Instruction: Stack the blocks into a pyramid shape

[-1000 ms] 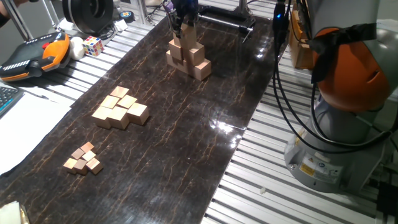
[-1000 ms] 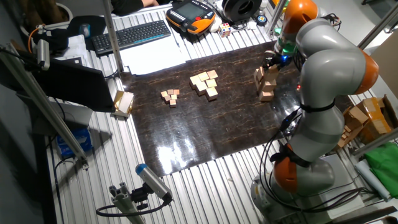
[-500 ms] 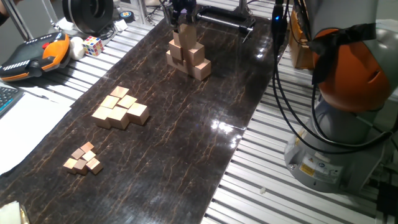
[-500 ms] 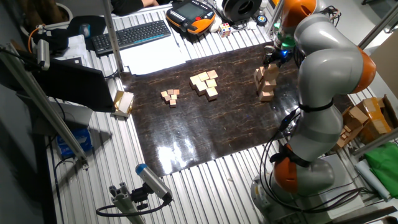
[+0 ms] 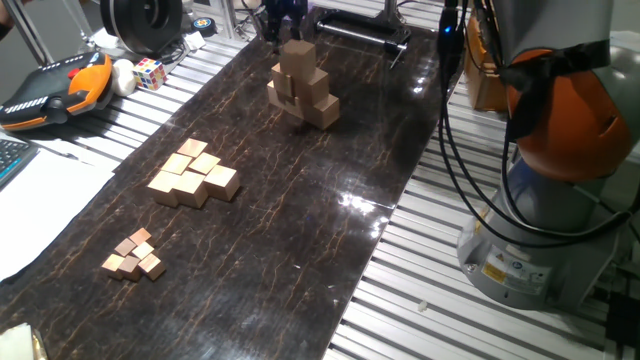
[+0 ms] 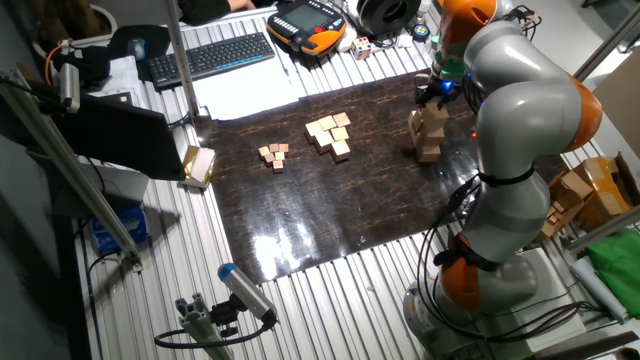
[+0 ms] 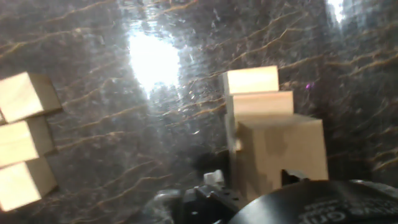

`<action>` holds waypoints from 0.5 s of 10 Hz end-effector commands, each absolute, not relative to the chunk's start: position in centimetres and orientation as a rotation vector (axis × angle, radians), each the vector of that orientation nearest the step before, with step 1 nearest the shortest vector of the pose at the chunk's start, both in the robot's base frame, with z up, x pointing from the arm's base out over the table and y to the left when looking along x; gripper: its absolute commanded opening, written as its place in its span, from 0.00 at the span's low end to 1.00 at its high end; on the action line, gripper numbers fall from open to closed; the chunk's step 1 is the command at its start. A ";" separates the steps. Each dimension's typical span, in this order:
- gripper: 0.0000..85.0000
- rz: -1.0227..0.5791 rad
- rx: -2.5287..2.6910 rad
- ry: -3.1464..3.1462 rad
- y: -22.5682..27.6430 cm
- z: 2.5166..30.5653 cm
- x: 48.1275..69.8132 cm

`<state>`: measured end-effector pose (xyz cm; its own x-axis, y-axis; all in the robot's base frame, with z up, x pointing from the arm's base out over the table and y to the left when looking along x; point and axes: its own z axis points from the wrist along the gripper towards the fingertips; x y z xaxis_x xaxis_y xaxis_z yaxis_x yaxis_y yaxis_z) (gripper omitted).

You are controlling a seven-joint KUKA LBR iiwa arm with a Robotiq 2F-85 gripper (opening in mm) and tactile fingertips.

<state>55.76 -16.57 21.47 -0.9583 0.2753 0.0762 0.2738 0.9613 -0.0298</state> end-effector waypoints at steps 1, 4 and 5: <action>0.38 0.008 -0.457 -3.023 -16.3 21.3 55.7; 0.13 0.032 -0.453 -3.021 -15.7 21.0 55.4; 0.04 0.029 -0.439 -3.012 -15.7 21.0 55.4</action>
